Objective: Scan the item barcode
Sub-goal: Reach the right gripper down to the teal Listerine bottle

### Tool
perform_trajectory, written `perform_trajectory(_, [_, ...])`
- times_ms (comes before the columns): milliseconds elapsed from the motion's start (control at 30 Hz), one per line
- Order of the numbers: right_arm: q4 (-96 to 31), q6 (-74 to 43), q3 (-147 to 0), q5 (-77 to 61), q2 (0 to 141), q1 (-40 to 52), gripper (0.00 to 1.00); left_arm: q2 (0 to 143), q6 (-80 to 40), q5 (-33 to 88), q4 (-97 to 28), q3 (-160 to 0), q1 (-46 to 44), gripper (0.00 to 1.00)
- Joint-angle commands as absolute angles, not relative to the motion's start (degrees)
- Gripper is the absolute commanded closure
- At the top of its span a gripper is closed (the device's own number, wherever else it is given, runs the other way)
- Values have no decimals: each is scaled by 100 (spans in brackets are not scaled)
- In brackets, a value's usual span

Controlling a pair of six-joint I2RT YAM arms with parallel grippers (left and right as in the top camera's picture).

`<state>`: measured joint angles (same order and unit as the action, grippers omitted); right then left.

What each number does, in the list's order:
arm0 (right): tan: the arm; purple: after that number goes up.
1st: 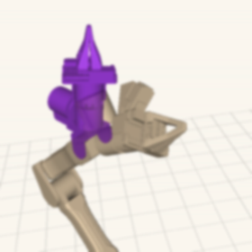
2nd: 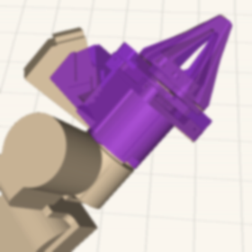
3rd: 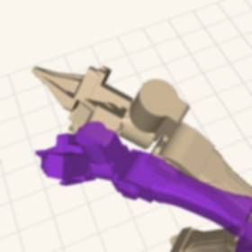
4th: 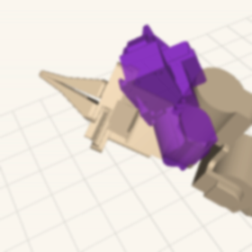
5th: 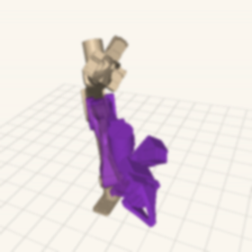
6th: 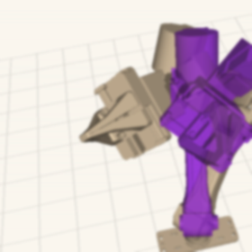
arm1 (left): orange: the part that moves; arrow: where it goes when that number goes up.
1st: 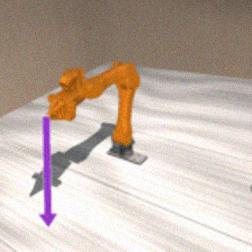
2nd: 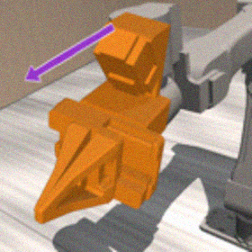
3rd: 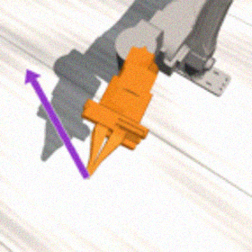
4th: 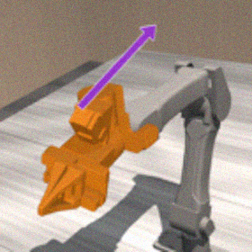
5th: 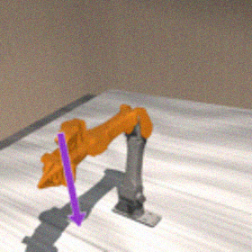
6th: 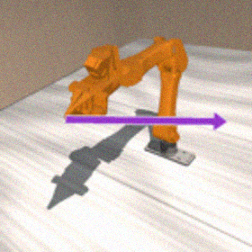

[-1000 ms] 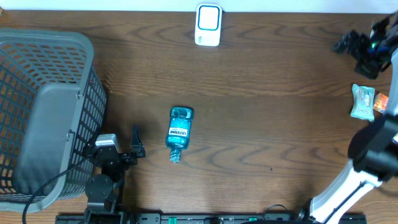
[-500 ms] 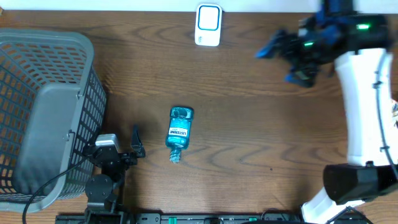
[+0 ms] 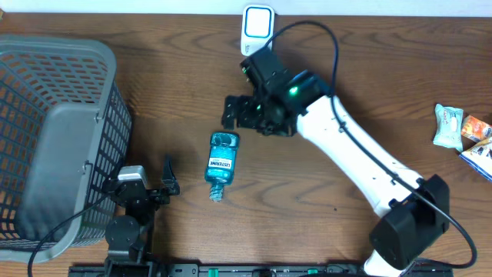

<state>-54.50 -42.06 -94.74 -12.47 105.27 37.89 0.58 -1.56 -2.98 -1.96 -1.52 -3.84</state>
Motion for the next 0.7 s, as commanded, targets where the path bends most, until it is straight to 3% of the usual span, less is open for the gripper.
perform_trajectory(0, [-4840, -4412, -8930, -1044, 10514, 3997, 1, 23, -202, -392, -381, -23, -355, 0])
perform_trajectory(400, [-3061, -4410, -7500, -932, 10514, 4860, 1, 23, -202, -390, -381, -23, -355, 0])
perform_trajectory(667, [-2871, -3955, -7465, 749, 10648, 5701, 1, 23, -202, -392, -381, -23, -355, 0])
